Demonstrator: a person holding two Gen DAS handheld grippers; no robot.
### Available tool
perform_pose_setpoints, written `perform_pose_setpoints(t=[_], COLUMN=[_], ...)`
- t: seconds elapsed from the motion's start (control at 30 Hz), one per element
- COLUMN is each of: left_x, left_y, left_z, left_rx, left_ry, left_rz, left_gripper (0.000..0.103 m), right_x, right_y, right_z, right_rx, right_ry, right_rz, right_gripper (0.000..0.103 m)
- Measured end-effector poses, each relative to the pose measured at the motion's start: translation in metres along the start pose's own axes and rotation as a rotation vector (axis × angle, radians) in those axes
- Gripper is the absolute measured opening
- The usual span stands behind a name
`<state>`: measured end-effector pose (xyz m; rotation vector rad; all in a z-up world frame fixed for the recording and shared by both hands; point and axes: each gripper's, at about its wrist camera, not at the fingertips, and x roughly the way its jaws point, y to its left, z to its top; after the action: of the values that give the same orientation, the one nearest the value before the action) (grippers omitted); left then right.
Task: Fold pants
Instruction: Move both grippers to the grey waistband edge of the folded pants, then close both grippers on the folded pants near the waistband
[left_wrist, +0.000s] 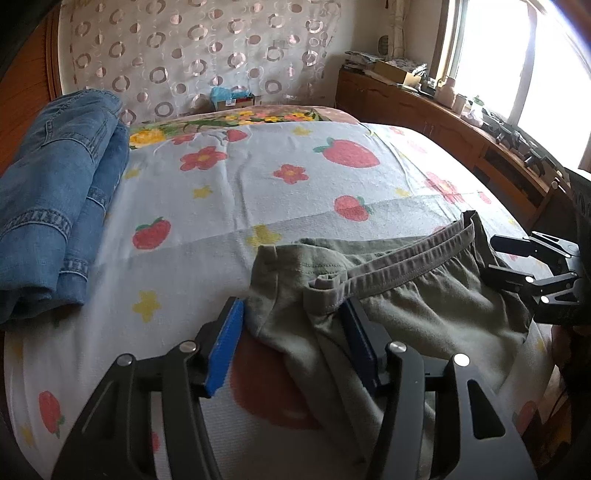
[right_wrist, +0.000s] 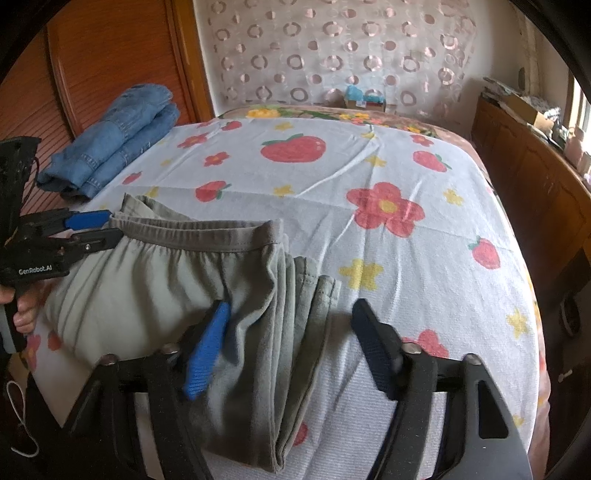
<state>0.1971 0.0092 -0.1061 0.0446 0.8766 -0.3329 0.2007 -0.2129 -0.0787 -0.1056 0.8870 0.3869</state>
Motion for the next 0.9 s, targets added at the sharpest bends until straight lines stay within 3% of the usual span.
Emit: perform_pose_setpoints(t=[0.07,0.13,0.2,0.6,0.77,0.9], left_x=[0.0,0.0,-0.001,-0.002,-0.006,-0.014], left_y=[0.0,0.0,0.0,0.003,0.006,0.003], left_z=[0.0,0.0,0.0,0.0,-0.002,-0.005], left_rx=[-0.004,-0.006,-0.007,-0.007,-0.036,-0.056], left_ry=[0.001,0.002,0.002,0.001,-0.007,-0.023], left_rz=[-0.004,-0.007,-0.008,-0.023,-0.11,-0.115], left_gripper=[0.055,0.055,0.055,0.056,0.022,0.018], right_x=[0.001,0.001,0.001,-0.001,-0.001,-0.004], right_y=[0.002,0.004,0.004,0.008,0.011,0.009], right_z=[0.001,0.003,0.005,-0.001,-0.001,-0.002], right_rx=[-0.01,-0.013,0.007,-0.01,-0.01,0.02], right_ry=[0.007,0.012,0.019,-0.014,-0.017,-0.022], right_rz=[0.002,0.029,0.059,0.049,0.05,0.079], right_gripper=[0.055,0.041,0.016,0.014,0.013,0.009])
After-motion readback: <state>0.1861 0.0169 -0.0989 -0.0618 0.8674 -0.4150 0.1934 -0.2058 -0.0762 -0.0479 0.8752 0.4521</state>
